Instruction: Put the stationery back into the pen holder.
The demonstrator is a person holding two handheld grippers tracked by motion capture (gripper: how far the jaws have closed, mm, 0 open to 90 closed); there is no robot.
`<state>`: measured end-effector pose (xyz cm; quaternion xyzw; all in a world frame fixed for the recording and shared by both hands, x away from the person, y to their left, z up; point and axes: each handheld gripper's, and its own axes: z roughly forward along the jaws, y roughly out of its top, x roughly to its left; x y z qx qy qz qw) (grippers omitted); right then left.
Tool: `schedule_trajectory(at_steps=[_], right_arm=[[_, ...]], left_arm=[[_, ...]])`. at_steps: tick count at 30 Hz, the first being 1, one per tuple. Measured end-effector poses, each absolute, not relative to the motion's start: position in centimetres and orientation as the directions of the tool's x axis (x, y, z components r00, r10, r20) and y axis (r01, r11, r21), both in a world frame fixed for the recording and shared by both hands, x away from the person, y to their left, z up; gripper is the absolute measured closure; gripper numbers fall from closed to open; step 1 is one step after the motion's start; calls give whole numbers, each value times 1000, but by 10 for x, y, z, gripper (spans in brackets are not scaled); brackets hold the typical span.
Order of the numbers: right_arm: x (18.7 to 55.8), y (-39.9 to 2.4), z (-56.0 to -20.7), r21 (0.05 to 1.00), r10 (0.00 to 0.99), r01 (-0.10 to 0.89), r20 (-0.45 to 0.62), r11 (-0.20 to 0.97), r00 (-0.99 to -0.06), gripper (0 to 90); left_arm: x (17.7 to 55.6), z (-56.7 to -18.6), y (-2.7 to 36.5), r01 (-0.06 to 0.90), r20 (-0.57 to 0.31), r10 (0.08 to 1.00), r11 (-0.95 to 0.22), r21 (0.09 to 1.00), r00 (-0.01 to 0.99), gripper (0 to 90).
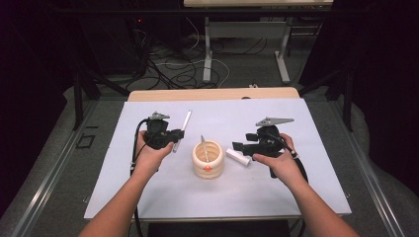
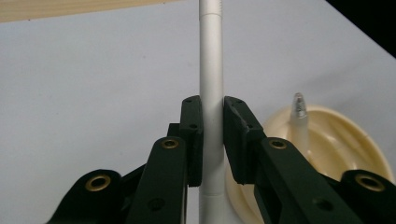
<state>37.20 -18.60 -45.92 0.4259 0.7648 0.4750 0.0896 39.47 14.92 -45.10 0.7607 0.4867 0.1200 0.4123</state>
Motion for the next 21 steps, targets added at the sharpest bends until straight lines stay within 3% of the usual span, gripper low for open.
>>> schedule_trajectory(at_steps=[9, 21], right_arm=[[372, -178, -450, 786, 729, 600, 321, 151, -604, 373], [370, -172, -442, 776, 716, 624, 384, 91, -583, 387]], left_arm=[[380, -431, 142, 639, -276, 834, -115, 760, 478, 783], [358, -420, 122, 609, -339, 788, -57, 791, 514, 783]])
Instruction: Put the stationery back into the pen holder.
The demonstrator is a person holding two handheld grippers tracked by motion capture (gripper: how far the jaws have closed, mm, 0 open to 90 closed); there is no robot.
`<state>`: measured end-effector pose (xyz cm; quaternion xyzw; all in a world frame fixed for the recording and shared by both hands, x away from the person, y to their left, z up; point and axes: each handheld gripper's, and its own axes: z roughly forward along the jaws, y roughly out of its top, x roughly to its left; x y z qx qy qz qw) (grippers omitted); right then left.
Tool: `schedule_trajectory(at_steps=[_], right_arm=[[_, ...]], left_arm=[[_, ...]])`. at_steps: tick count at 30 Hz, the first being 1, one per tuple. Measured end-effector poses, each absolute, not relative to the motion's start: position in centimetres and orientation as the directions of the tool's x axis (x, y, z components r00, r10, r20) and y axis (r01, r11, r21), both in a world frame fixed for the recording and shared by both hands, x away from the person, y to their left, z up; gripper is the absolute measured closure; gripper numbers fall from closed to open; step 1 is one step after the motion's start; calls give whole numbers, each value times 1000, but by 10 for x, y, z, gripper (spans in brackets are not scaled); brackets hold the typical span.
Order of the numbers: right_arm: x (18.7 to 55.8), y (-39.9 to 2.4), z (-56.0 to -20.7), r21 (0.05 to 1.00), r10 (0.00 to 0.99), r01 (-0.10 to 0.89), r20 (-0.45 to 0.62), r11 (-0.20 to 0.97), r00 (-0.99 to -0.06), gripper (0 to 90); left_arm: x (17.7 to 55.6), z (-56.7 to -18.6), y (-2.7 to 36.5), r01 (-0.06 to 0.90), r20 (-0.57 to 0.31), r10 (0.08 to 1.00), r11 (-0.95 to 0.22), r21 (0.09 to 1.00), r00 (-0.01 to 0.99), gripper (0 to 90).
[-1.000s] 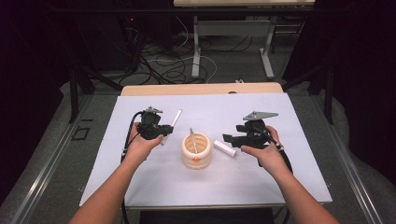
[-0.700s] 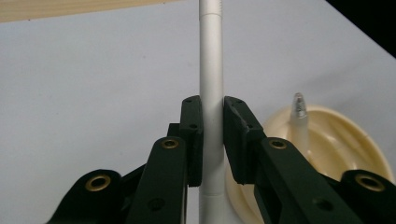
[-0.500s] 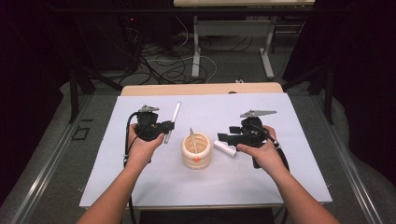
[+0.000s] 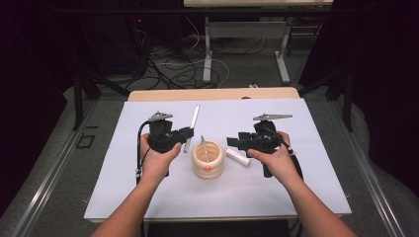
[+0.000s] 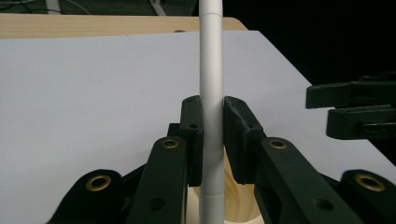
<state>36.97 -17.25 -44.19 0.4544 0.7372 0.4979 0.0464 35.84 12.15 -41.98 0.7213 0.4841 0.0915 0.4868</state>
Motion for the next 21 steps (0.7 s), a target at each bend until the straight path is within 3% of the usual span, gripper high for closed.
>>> schedule_trajectory(at_steps=[9, 21], right_arm=[[365, -170, -434, 778, 710, 624, 399, 72, -580, 394], [358, -174, -430, 787, 705, 612, 394, 72, -589, 586]], left_arm=[[344, -423, 106, 613, -394, 743, -28, 790, 541, 784], [327, -435, 92, 604, -398, 725, -31, 796, 562, 784]])
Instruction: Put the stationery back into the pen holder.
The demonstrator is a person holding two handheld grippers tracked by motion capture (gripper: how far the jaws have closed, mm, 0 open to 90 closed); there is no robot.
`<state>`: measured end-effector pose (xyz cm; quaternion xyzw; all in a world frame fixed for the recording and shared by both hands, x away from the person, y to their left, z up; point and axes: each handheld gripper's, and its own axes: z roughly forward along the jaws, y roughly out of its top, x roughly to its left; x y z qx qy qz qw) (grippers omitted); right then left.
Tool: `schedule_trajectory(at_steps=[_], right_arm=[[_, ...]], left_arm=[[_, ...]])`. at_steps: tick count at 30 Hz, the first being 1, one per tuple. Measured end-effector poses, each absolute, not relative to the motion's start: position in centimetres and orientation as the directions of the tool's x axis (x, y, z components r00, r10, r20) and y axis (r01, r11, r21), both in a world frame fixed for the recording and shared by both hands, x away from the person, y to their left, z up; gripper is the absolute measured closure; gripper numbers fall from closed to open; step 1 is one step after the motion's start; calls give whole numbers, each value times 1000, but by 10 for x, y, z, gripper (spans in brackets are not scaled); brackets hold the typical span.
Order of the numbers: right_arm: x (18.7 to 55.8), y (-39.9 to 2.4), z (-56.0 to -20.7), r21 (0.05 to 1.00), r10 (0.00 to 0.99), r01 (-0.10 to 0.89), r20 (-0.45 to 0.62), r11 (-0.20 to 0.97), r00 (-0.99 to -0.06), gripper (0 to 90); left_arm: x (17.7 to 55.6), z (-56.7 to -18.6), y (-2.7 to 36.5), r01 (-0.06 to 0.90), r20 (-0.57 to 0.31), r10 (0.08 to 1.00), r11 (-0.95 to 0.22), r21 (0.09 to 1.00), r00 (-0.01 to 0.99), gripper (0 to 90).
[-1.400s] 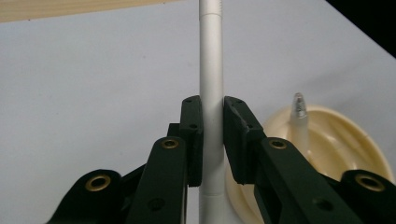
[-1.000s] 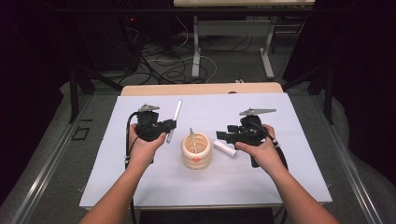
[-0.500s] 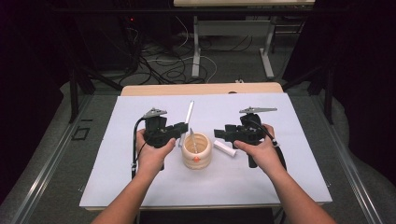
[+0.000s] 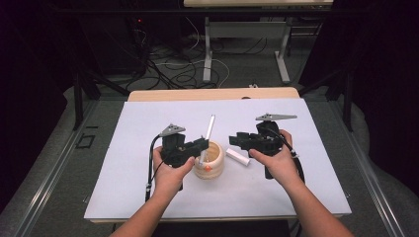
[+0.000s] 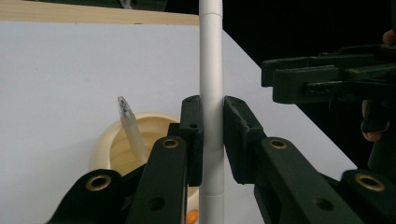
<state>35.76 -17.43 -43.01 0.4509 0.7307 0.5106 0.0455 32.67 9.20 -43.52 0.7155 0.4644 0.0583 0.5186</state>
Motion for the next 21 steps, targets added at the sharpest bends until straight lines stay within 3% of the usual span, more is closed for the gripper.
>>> schedule_trajectory(at_steps=[8, 21], right_arm=[[357, -174, -435, 755, 678, 656, 470, 23, -565, 562], [352, -176, -442, 600, 603, 783, 688, -162, -403, 563]], left_arm=[[318, -450, 83, 609, -398, 720, -44, 792, 568, 784], [306, -467, 70, 627, -434, 703, -22, 779, 564, 784]])
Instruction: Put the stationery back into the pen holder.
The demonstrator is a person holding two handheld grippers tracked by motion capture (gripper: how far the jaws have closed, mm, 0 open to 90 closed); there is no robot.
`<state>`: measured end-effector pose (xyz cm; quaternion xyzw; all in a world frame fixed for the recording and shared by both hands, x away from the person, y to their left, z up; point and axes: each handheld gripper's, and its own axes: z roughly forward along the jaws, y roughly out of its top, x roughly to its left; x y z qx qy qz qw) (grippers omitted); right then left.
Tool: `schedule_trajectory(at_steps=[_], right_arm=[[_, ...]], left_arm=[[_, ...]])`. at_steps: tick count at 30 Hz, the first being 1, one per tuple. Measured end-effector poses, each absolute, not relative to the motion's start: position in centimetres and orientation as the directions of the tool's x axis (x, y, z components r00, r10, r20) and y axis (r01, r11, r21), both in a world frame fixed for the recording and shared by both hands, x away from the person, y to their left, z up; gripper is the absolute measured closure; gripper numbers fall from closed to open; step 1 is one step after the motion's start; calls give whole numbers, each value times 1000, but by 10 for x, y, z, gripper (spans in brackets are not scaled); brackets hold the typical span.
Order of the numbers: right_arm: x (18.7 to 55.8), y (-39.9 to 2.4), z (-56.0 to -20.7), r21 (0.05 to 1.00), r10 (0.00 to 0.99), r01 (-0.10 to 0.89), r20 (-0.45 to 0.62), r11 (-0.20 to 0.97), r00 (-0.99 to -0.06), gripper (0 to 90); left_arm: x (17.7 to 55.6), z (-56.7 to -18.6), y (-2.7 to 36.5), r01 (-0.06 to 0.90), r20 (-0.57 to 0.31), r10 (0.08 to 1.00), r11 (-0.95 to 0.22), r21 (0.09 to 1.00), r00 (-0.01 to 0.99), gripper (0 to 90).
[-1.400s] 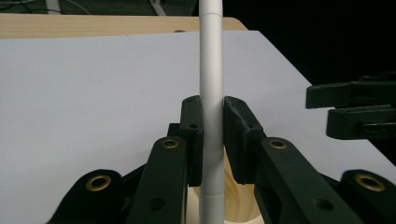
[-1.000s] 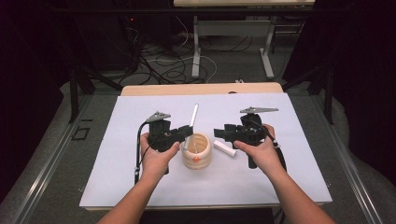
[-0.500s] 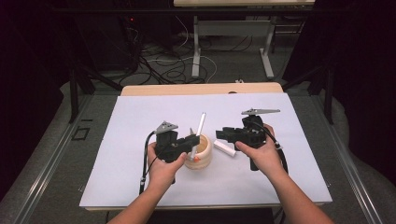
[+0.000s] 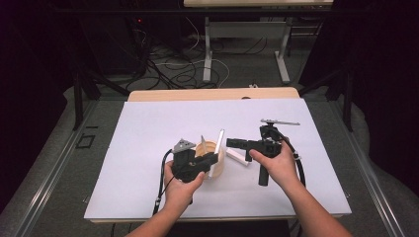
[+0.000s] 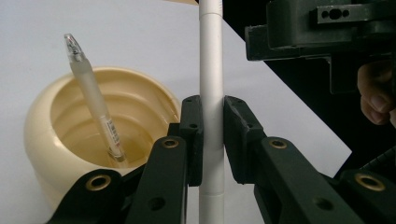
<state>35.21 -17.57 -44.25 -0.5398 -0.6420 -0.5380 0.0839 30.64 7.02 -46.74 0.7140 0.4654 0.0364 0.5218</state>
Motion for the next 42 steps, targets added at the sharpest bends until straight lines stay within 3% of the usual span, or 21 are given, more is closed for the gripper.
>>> schedule_trajectory(at_steps=[9, 27, 42], right_arm=[[352, -175, -447, 522, 586, 836, 735, -170, -340, 596], [352, -169, -455, 493, 592, 855, 742, -164, -314, 647], [352, -163, -461, 439, 577, 888, 764, -137, -289, 750]], left_arm=[[303, -475, 62, 642, -445, 687, -42, 766, 575, 783], [298, -476, 53, 639, -446, 662, -64, 766, 602, 783], [295, -476, 50, 621, -423, 657, -88, 779, 624, 783]])
